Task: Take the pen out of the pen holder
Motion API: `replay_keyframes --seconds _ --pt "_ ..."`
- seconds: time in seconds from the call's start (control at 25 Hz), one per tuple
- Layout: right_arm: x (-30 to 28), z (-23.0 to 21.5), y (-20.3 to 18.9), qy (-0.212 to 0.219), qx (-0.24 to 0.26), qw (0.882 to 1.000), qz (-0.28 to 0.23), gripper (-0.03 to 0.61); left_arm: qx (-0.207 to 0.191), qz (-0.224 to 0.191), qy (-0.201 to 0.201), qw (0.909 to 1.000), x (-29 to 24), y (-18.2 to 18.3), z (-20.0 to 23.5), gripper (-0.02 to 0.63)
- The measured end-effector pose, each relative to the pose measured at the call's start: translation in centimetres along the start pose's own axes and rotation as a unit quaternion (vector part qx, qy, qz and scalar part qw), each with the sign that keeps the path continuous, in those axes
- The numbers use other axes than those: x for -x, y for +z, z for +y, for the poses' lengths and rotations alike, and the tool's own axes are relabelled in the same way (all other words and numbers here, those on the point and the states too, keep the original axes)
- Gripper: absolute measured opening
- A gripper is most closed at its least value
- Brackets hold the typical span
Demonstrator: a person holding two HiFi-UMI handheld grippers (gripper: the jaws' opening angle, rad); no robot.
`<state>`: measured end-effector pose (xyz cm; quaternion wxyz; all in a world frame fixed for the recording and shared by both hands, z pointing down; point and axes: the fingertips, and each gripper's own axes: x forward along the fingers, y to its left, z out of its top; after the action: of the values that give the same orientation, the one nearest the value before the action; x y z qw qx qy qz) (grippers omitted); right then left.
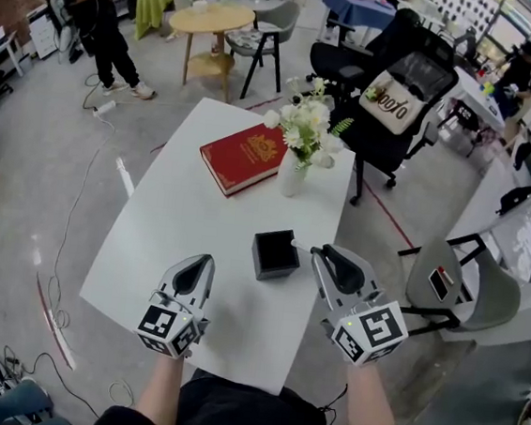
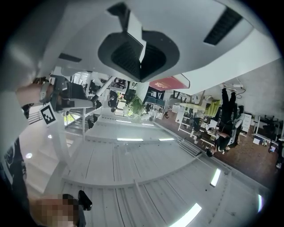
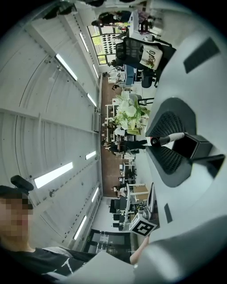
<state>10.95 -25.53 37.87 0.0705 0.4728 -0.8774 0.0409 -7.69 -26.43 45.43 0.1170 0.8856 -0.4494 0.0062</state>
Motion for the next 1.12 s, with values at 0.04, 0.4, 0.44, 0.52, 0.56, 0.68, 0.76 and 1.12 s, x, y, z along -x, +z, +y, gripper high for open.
replay_keyframes --seconds 0.04,0.4,0.44,0.52,0.56,0.68,0.76,1.12 --pt "0.2 -0.1 0.2 -0.001 -0.001 1.000 -0.003 0.074 0.000 -0.001 0.000 1.0000 -0.1 0.1 -0.1 -0.012" --pt "1.8 -1.3 0.0 -0.022 0.004 1.000 0.000 0.074 -0.007 -0.011 0.003 0.9999 -0.2 1.1 -0.6 -0.012" --pt "1.9 -1.4 -0.3 -0.025 0.005 1.000 0.004 0.074 -0.008 -0.011 0.004 0.9999 -0.2 1.1 -0.5 -0.012" --pt "1.9 -1.7 -0.9 -0.030 0.003 1.000 0.010 0.074 -0.009 -0.012 0.007 0.9999 -0.1 1.2 -0.4 -0.012" --pt "2.0 -1.7 -1.1 -0.032 0.000 0.999 0.012 0.074 -0.009 -0.012 0.009 0.9998 -0.1 1.2 -0.3 -0.012" --pt "2.3 -1.9 -1.8 -0.037 -0.005 0.999 0.018 0.074 -0.011 -0.015 0.019 0.9996 0.3 1.4 0.0 -0.012" --pt "2.5 -2.1 -2.2 -0.041 -0.008 0.999 0.024 0.074 -0.013 -0.018 0.024 0.9995 0.5 1.6 0.2 -0.012" --pt "2.8 -2.3 -3.9 -0.051 -0.015 0.998 0.040 0.074 -0.020 -0.029 0.031 0.9989 1.1 2.4 0.4 -0.012"
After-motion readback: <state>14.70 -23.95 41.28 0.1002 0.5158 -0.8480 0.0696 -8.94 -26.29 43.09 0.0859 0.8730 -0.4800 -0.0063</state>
